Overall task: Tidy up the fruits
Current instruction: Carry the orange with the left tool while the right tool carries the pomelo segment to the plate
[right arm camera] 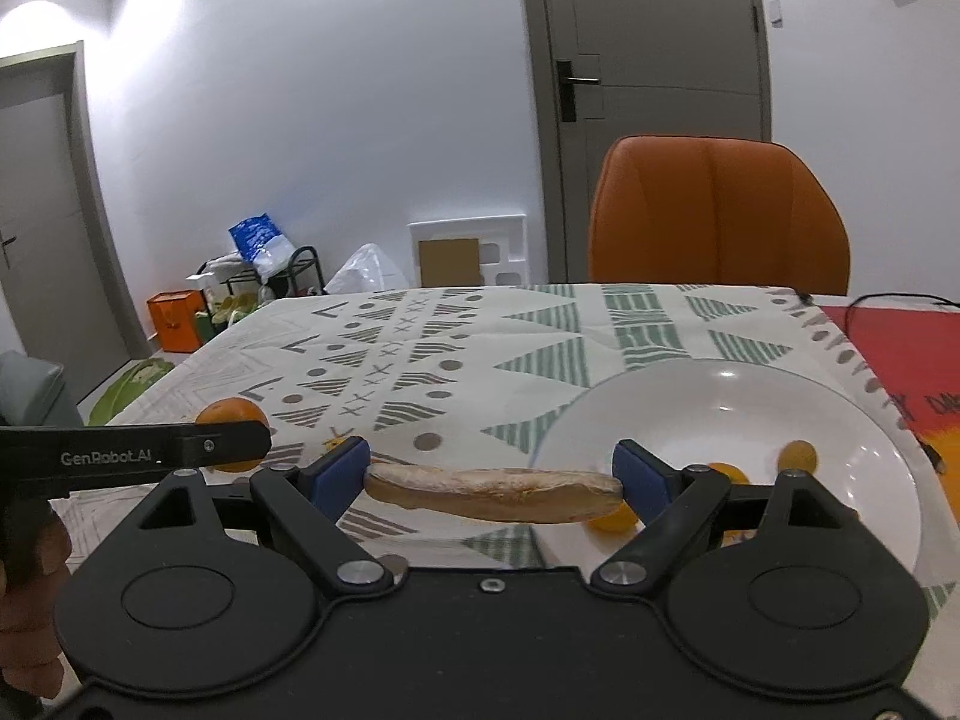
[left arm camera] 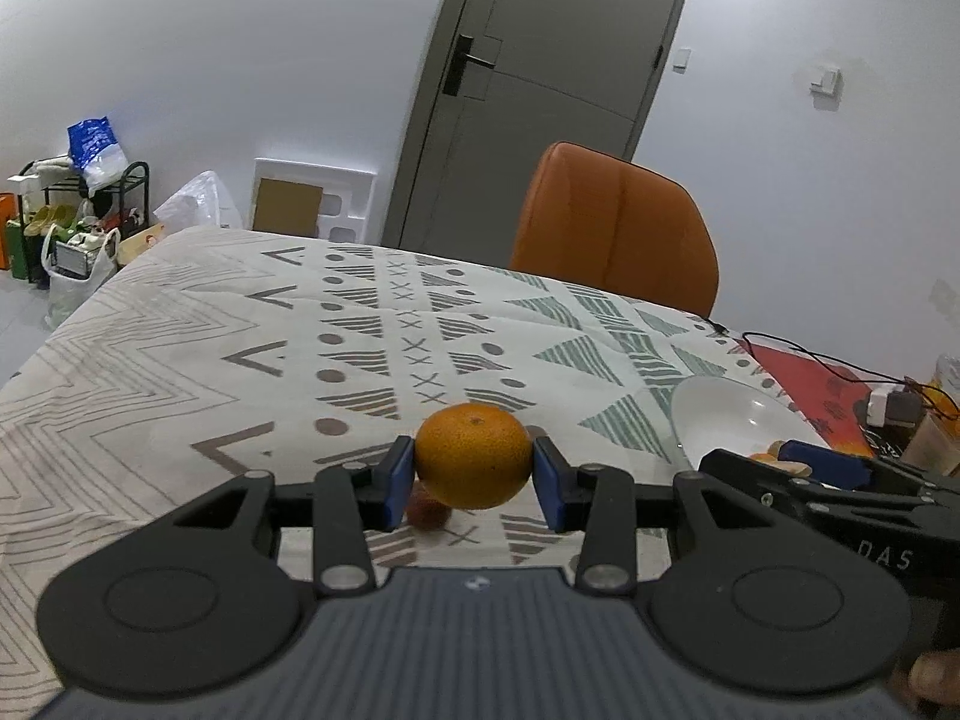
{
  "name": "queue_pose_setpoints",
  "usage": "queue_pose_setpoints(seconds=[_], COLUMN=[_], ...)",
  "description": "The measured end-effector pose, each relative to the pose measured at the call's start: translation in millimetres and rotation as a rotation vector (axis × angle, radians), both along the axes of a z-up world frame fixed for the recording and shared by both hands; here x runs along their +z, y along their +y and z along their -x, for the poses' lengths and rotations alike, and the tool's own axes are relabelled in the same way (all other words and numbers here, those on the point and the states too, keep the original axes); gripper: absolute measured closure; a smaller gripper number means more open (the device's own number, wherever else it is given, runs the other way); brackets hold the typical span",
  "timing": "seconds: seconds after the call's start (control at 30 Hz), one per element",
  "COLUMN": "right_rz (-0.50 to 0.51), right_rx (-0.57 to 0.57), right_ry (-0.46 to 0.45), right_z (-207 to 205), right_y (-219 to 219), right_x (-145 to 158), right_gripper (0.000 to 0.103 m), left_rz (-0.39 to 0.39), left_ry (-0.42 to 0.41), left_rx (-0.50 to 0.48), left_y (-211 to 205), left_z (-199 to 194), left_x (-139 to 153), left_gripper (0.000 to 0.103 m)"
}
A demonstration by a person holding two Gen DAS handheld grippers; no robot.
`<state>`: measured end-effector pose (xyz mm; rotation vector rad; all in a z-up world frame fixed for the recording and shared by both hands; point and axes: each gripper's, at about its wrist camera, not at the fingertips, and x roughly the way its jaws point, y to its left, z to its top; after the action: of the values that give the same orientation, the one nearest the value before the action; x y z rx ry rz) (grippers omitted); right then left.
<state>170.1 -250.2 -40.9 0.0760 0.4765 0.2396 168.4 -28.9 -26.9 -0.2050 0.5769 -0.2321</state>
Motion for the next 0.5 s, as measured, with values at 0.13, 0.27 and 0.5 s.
queue_pose_setpoints(seconds=[0.13, 0.27, 0.5], right_rz=[-0.008, -0.023, -0.047], right_rx=[-0.011, -0.02, -0.049], right_ry=[0.003, 0.007, 0.02], right_z=[2, 4, 7], right_y=[-9, -17, -35], right_x=[-3, -6, -12], right_gripper=[0.018, 0.018, 0.018], left_rz=[-0.011, -0.023, -0.041], left_ry=[0.001, 0.003, 0.005], left_rx=[-0.011, -0.023, -0.043], left_y=[-8, -18, -35], left_z=[0, 1, 2], left_x=[1, 1, 0], left_gripper=[0.062, 0.062, 0.062])
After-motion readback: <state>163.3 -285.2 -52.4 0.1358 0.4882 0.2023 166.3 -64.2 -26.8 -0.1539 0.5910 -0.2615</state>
